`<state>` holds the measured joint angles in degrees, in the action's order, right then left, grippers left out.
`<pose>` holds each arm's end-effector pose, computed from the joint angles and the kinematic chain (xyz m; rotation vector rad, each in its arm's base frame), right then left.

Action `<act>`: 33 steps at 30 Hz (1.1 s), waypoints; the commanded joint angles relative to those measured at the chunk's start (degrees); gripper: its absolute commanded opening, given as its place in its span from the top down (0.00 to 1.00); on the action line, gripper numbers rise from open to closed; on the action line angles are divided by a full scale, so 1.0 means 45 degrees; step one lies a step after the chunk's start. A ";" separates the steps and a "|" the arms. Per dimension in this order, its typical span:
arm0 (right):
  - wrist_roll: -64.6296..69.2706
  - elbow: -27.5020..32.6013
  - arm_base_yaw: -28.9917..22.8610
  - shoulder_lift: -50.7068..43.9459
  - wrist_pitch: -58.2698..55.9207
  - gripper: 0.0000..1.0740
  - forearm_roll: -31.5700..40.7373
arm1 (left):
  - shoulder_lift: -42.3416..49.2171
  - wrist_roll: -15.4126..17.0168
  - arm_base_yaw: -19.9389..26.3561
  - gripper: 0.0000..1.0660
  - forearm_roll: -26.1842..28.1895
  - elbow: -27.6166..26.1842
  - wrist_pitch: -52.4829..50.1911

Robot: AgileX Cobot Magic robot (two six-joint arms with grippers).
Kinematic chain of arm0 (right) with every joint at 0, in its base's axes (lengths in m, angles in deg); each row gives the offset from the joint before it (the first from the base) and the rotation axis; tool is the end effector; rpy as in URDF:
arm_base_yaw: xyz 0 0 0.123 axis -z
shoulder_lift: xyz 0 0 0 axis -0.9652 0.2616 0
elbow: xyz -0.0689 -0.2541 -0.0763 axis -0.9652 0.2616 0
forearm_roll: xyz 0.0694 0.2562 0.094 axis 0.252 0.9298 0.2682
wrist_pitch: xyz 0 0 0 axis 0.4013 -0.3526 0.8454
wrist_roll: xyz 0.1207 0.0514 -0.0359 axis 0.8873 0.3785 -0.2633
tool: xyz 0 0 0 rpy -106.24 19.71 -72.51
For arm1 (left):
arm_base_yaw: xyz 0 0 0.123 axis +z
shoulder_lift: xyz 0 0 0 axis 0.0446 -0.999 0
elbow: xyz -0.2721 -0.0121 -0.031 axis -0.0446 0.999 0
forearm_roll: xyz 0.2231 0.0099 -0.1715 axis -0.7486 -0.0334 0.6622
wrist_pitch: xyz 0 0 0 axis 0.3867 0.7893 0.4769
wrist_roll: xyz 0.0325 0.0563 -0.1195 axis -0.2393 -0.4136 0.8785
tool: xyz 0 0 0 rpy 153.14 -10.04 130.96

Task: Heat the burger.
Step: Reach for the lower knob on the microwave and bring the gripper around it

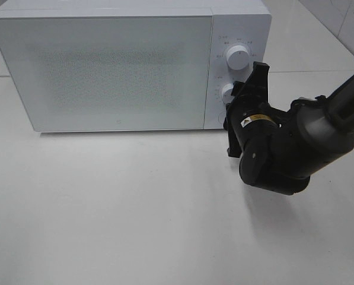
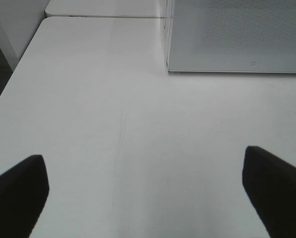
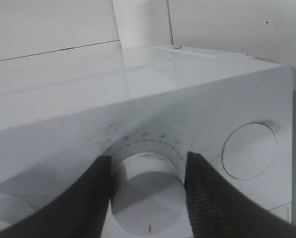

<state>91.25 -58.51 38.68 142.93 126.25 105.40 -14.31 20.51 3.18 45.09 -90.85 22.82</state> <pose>0.3633 0.1581 0.0694 1.4407 1.1774 1.1869 0.0689 -0.0048 0.2762 -0.0173 2.0378 -0.0055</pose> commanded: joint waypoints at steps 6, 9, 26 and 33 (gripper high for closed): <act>-0.0293 -0.0191 0.0038 0.0000 -0.0509 0.87 -0.0700 | 0.0242 0.0089 0.0000 0.06 0.0013 0.0038 -0.0178; -0.0331 -0.0191 0.0038 0.0000 -0.0331 0.86 -0.0598 | 0.0242 0.0089 0.0000 0.06 0.0013 0.0038 -0.0178; -0.0955 -0.0115 0.0038 0.0000 0.0216 0.45 0.0458 | 0.0242 0.0089 0.0000 0.06 0.0013 0.0038 -0.0178; -0.1528 0.0764 0.0038 -0.0420 0.0242 0.36 0.0598 | 0.0242 0.0089 0.0000 0.06 0.0013 0.0038 -0.0178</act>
<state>85.75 -55.71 38.74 142.24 126.99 108.96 -14.31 20.51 3.18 45.09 -90.85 22.82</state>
